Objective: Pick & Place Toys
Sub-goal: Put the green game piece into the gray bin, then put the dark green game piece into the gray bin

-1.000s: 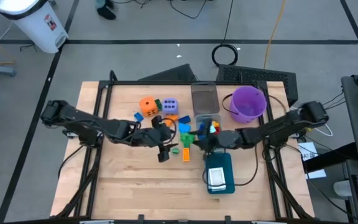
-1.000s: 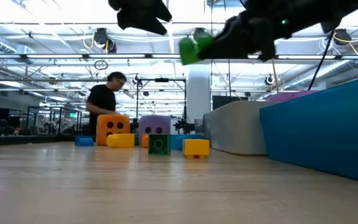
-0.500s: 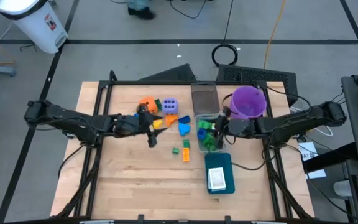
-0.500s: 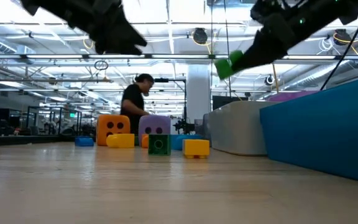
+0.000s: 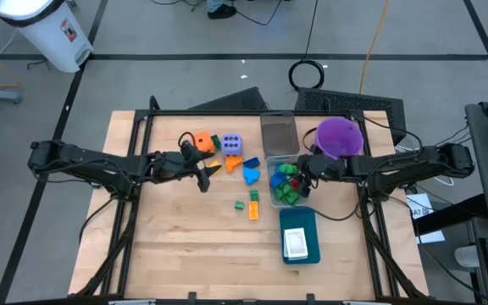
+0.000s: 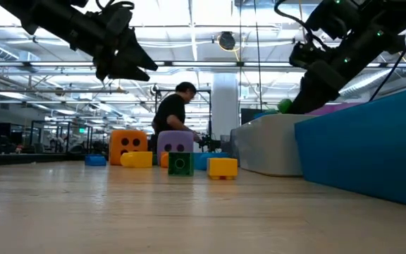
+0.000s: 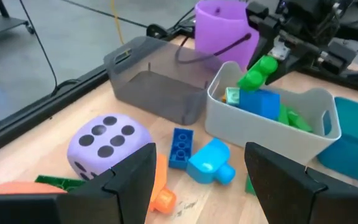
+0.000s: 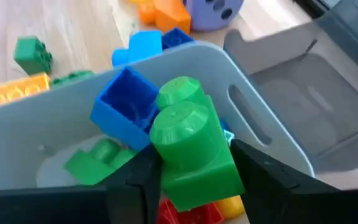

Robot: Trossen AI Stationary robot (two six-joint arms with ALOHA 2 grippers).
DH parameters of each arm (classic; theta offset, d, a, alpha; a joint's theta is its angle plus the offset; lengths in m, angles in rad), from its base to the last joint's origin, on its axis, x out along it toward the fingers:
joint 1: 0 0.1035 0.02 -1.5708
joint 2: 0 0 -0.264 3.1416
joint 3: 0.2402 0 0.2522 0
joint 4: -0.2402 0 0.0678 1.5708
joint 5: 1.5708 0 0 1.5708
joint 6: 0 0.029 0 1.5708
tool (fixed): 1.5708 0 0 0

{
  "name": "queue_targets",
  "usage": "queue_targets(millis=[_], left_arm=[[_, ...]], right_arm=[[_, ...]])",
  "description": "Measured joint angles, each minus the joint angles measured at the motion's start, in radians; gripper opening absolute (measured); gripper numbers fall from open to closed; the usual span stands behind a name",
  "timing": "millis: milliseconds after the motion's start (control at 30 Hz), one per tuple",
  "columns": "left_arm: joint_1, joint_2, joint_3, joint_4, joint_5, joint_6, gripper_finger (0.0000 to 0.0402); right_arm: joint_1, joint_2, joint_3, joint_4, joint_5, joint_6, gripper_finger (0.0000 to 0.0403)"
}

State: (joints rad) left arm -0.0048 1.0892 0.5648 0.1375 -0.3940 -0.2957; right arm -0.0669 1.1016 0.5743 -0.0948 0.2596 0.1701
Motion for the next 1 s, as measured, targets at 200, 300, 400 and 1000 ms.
queue_targets(millis=[200, 300, 400, 1000], left_arm=[[0.0, -0.001, 0.0, 0.055, 0.001, -0.005, 0.0253], [-0.002, -0.001, 0.0, 0.058, 0.006, -0.028, 0.0253], [-0.001, -0.001, 0.0, 0.058, 0.007, -0.059, 0.0253], [-0.059, 0.164, 0.003, 0.163, 0.271, 0.051, 0.0253]], right_arm=[[0.001, 0.0, 0.0, 0.098, 0.002, 0.004, 0.018], [0.001, 0.0, 0.0, 0.13, 0.0, 0.003, 0.02], [0.001, 0.0, 0.0, 0.147, 0.0, 0.002, 0.0224], [0.003, 0.0, 0.0, 0.281, -0.007, -0.029, 0.0279]])
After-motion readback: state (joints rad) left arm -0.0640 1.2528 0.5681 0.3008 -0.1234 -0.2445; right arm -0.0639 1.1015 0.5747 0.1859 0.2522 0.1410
